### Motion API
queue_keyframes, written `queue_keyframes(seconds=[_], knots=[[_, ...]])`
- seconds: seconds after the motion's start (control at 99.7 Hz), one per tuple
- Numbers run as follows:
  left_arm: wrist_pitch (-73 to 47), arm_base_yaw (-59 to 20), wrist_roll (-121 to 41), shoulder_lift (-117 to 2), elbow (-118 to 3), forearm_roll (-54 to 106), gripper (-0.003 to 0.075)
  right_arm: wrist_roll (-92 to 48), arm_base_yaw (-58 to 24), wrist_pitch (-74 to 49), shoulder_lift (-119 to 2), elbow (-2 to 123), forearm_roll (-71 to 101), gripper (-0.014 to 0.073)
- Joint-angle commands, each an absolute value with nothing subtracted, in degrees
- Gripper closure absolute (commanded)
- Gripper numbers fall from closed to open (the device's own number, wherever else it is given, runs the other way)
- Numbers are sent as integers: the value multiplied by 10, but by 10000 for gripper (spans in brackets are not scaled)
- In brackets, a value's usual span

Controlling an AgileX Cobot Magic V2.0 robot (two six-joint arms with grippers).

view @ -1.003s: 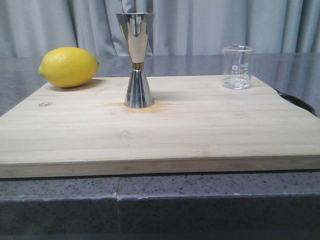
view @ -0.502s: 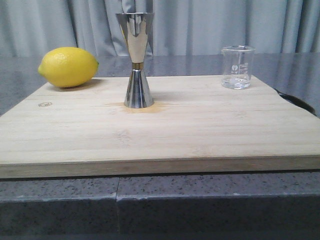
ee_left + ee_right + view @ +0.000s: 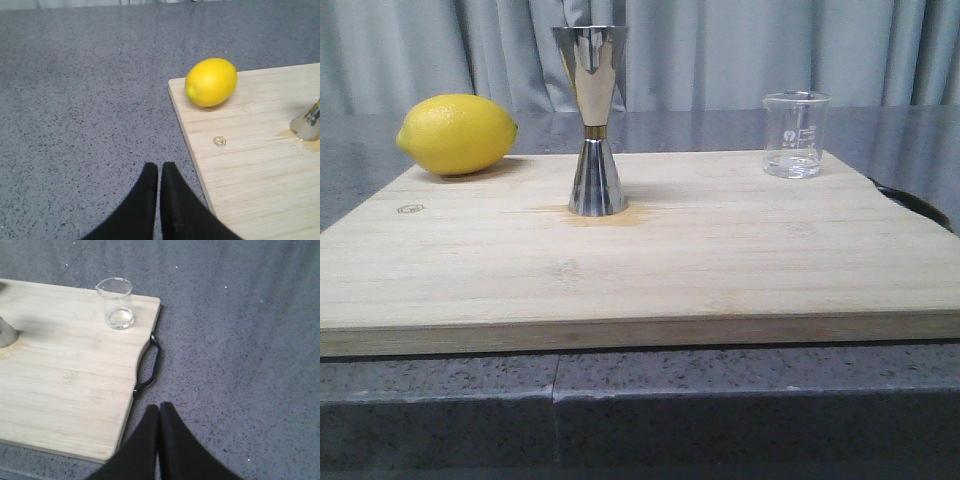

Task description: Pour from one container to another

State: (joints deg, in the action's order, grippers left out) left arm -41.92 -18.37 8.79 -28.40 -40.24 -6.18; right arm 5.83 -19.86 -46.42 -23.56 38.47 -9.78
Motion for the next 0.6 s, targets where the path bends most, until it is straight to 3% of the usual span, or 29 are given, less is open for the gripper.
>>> queue_keyframes(seconds=[0.0, 0.281, 0.391, 0.592], knots=[[-376, -181, 94, -286, -416, -65, 739, 55, -200, -430, -238, 398, -110, 665], [-361, -180, 94, -281, -403, -64, 739, 55, -200, -430, -238, 398, -110, 665], [-318, -143, 94, -250, -351, 13, 739, 55, -200, -430, -238, 398, -110, 665], [-205, -52, 93, -133, -208, 13, 739, 55, -200, -429, -238, 398, -110, 665]])
